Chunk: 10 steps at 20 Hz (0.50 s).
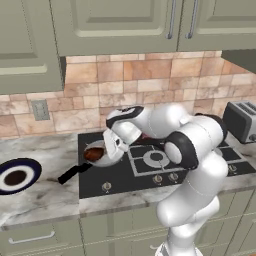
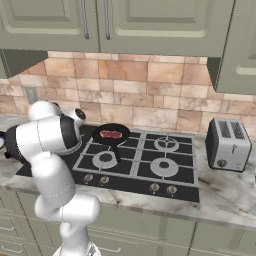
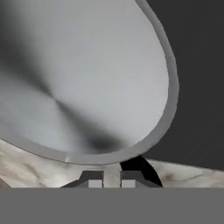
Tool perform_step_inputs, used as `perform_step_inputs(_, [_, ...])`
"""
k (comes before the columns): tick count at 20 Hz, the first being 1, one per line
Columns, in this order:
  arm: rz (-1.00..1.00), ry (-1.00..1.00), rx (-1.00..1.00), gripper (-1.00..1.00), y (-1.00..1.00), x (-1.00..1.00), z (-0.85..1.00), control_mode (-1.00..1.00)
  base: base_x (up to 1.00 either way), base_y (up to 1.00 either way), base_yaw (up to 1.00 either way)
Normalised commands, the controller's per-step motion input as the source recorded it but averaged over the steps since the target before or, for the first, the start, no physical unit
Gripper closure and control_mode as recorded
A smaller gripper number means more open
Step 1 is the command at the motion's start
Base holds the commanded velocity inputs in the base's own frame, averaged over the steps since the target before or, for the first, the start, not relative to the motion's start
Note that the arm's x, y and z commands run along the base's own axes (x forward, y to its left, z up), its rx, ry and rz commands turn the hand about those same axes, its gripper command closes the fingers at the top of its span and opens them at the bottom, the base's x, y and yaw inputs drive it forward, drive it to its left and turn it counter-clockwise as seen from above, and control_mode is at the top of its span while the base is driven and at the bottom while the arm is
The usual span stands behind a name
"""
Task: Place one of the steaks on the plate and the other in the bowl. Then place the bowl in the fridge.
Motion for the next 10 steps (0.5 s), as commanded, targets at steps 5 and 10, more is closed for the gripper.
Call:
perform_step_inputs(5, [-0.12,0.11,0.00,1.00,0.51,0.06,0.49,-1.00,0.00,0.00,0.00])
perform_step_inputs(10, [-0.08,0.15,-0.05,1.00,0.65,0.07,0.32,-1.00,0.00,0.00,0.00])
